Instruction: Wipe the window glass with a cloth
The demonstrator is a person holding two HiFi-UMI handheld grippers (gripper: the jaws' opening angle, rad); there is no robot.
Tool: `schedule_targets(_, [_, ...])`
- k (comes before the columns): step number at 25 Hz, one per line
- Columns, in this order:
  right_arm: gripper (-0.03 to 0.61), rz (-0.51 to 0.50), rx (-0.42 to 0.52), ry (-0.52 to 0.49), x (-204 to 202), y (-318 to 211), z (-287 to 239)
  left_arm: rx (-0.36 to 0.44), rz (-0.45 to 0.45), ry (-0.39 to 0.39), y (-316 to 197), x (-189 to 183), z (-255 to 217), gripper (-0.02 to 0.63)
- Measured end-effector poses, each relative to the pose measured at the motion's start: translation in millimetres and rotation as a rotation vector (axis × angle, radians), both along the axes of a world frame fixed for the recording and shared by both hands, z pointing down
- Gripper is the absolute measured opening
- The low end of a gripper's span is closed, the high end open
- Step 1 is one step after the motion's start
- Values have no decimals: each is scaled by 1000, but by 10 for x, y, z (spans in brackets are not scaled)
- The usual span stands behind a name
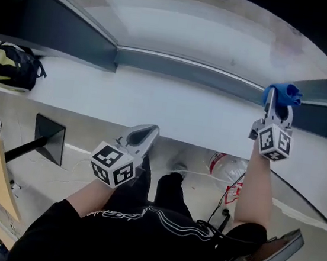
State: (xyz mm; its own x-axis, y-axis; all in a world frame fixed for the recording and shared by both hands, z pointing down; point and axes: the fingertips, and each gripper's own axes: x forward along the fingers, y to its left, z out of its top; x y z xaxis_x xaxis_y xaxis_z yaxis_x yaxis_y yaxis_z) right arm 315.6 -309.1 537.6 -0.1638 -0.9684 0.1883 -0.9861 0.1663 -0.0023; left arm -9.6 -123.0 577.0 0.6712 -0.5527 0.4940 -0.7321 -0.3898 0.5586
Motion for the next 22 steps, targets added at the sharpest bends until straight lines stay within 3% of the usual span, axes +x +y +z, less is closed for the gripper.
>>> schedule_targets(7, [121,-389,-22,-52,-2583,126,356,-32,-181,-12,163,-1166,172,6])
schedule_targets(12, [121,-603,-56,-40,-4080,165,809,-18,-288,-27,215,-2025,226,6])
schedule_targets(17, [121,-640,-63,-44,-4919,-40,1088,-28,-358,-33,272,-2572,348,6])
schedule_targets(22, [121,-632,-63,-21,-5423,-267,1305,-12,-381,-22,241,-2799,416,6])
